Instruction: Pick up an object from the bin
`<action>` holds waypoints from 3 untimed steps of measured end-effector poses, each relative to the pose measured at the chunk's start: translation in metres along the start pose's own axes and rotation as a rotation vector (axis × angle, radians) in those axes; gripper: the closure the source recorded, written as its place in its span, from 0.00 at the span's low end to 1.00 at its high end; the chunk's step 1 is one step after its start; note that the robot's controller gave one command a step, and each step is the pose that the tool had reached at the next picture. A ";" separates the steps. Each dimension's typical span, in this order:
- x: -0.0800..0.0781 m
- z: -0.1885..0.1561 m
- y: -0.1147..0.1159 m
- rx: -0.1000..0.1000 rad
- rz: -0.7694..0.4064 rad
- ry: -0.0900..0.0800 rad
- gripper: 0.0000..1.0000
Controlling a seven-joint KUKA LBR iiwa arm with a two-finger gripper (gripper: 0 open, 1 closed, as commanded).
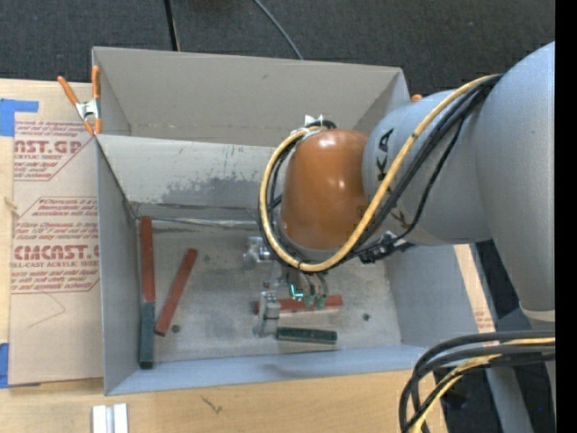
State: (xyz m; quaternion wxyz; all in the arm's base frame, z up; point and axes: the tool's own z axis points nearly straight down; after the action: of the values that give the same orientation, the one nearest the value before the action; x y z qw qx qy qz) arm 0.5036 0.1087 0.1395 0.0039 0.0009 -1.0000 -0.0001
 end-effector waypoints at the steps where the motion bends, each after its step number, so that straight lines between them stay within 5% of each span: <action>1: -0.002 -0.004 0.000 -0.001 0.001 -0.007 0.00; 2: -0.007 0.008 -0.023 -0.002 0.055 -0.009 0.00; 3: -0.005 0.059 -0.078 -0.001 0.071 -0.012 0.00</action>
Offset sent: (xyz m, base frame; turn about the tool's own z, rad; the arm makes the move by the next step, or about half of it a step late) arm 0.0123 -0.0556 -0.0232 0.1242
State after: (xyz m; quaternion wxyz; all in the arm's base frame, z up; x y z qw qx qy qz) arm 0.5084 0.0310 0.0809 -0.0022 -0.0346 -0.9994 -0.0004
